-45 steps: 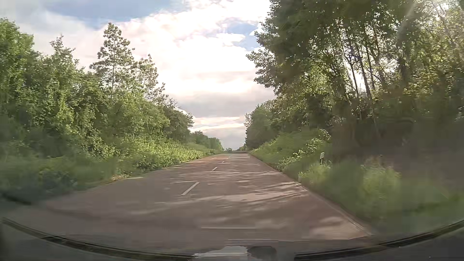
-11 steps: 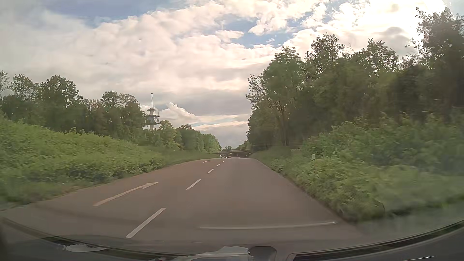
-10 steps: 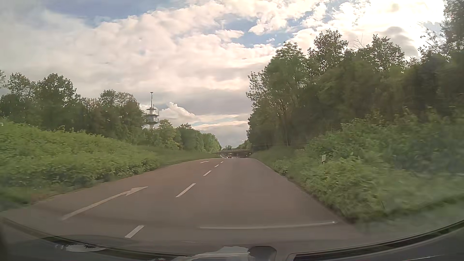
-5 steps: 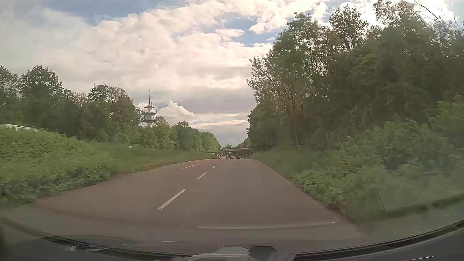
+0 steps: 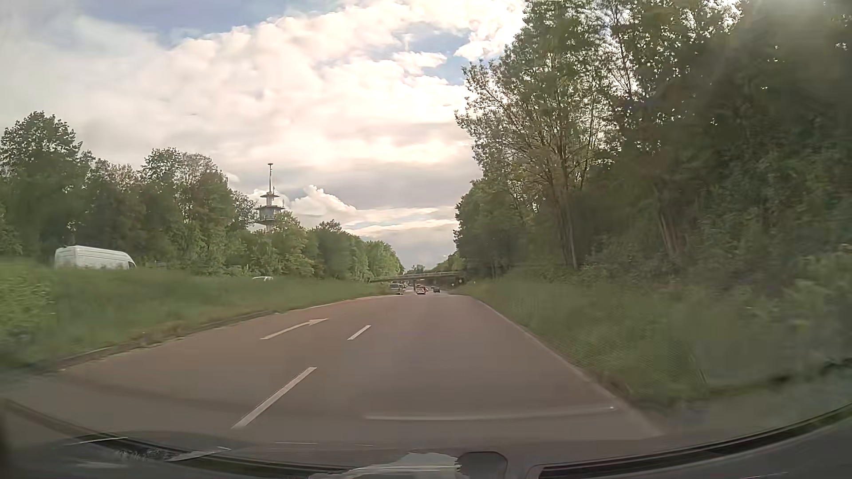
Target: Follow the waypoints while adhering to traffic rules and regulations
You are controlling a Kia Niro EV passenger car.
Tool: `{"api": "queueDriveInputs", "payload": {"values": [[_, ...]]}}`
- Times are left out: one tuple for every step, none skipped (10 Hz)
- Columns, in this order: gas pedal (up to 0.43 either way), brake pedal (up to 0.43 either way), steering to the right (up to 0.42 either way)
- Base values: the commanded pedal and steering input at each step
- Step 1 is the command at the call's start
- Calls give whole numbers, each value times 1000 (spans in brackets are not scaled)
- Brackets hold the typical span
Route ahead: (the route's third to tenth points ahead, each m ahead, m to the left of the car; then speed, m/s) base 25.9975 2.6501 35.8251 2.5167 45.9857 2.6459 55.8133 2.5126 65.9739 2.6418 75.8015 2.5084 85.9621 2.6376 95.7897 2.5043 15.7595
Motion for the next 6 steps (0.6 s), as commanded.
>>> {"api": "queueDriveInputs", "payload": {"values": [[157, 0, 1], [157, 0, 1], [157, 0, 1], [150, 0, 1], [138, 0, 0], [138, 0, 0]]}}
